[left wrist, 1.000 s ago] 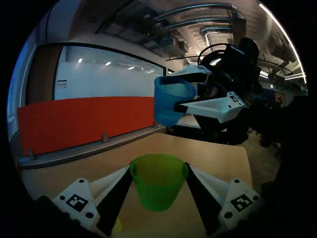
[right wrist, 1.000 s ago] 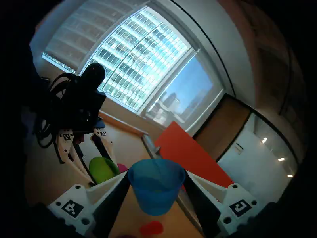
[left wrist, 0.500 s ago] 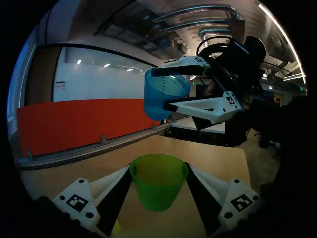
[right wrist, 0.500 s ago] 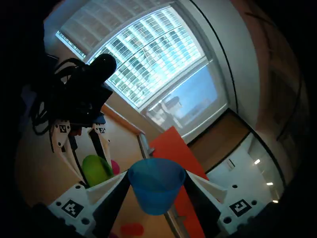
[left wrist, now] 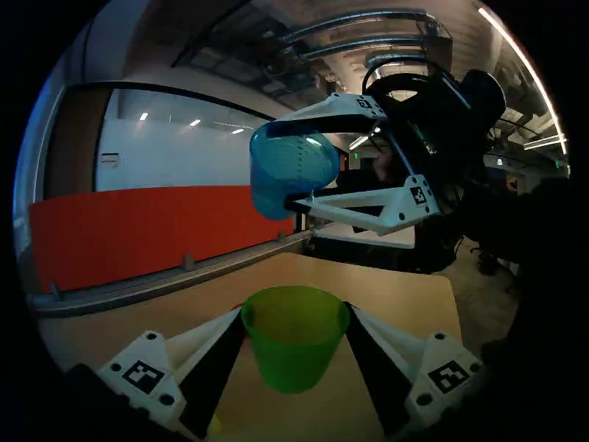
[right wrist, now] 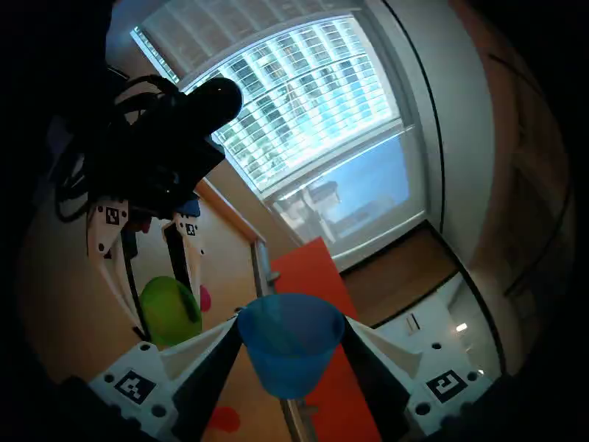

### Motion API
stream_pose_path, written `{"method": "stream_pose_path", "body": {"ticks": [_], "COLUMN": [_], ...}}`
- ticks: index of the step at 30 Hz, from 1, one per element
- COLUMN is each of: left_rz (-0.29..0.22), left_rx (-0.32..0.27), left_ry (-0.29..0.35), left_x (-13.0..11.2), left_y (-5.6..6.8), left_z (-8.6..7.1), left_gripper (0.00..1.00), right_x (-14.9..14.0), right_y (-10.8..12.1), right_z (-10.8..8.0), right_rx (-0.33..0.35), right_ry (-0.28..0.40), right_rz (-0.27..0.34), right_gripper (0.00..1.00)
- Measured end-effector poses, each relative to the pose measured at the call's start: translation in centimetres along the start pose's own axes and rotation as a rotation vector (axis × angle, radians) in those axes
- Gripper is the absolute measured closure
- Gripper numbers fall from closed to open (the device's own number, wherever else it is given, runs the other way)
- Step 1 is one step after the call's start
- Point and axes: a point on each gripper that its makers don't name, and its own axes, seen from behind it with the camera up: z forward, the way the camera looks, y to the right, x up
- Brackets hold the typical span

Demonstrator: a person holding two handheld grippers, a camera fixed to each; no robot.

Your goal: Pour water

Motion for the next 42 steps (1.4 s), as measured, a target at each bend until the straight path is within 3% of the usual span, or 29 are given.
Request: {"method": "stream_pose_path", "body": {"ticks": [18, 42], "left_rz": [-0.001, -0.004], "left_rx": [-0.011, -0.016], "left_ry": [-0.001, 0.006], "left_x": [-0.3, -0.1], "left_y": [0.3, 0.6], "left_z": [0.2, 0.3], "left_gripper": [0.11, 0.11], "right_x": [-0.2, 0.5], "right_y": [0.7, 1.9], "right_z": [0.5, 0.3], "right_rx": [-0.024, -0.069], "right_ry": [-0.01, -0.001], "right_rz": [-0.109, -0.209], "right_gripper": [0.08, 0.08]}}
